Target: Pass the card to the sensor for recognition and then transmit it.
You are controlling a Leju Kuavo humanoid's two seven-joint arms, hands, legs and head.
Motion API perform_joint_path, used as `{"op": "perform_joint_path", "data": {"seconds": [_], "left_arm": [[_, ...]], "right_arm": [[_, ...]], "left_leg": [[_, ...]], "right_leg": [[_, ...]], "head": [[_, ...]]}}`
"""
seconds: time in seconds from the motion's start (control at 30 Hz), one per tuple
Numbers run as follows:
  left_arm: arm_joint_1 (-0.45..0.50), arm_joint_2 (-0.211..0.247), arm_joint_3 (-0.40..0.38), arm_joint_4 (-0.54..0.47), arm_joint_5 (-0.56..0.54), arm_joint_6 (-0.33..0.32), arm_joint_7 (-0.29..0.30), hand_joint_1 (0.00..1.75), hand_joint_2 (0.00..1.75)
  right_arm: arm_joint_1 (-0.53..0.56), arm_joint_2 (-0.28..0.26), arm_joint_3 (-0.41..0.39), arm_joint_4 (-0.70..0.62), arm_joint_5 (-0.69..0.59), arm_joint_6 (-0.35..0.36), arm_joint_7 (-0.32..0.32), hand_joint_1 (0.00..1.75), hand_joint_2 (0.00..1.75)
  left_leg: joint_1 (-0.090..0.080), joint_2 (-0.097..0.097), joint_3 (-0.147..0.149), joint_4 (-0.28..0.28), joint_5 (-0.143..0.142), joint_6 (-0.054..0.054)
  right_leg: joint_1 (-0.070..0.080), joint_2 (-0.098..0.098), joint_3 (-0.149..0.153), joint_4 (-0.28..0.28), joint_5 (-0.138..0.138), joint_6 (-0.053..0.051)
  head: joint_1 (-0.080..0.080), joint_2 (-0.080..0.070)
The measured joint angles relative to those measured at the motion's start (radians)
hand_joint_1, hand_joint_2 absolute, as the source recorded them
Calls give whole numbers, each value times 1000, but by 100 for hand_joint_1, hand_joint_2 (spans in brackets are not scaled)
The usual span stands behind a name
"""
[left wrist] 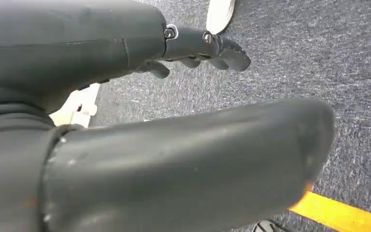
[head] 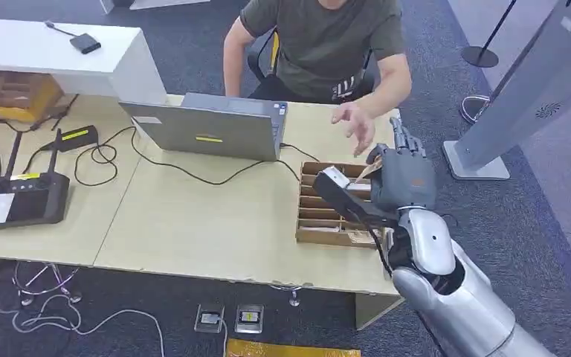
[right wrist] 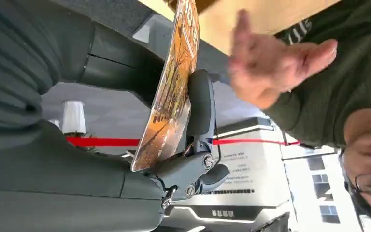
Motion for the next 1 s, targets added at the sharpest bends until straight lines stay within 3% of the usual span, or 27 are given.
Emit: {"op": "perform_joint_path", "data": {"seconds": [0.53,0.57,0.63,0.7,0.73,0.9,1.0], "left_arm": [[0,-15,0,1,65,38,14,0,0],[0,-16,0,1,66,42,18,0,0],[0,-18,0,2,72,59,21,0,0],[0,-26,0,2,79,89,21,0,0],[0,-30,0,2,87,103,21,0,0],[1,-46,0,2,107,120,21,0,0],[1,-51,0,3,111,120,21,0,0]], "right_arm": [[-13,95,27,181,58,-76,-83,175,175],[-13,98,27,192,65,-83,-89,164,175],[-12,103,27,208,74,-93,-95,0,175],[-12,109,27,224,87,-110,-102,0,175],[-12,112,27,235,103,-125,-102,0,0],[-12,128,25,284,144,-204,-117,0,0],[-10,136,23,299,136,-216,-127,0,0]], "left_leg": [[0,0,0,0,0,0],[0,0,0,0,0,0],[0,0,0,0,0,0],[0,0,0,0,0,0],[0,0,0,0,0,0],[0,0,0,0,0,0],[0,0,1,0,0,0]], "right_leg": [[0,0,0,0,0,0],[0,0,0,0,0,0],[0,0,0,0,0,0],[0,0,0,0,0,0],[0,1,0,0,0,0],[0,1,-1,0,0,0],[0,0,-1,0,0,0]], "head": [[0,0],[0,0],[0,0],[0,0],[0,0],[0,0],[0,0]]}}
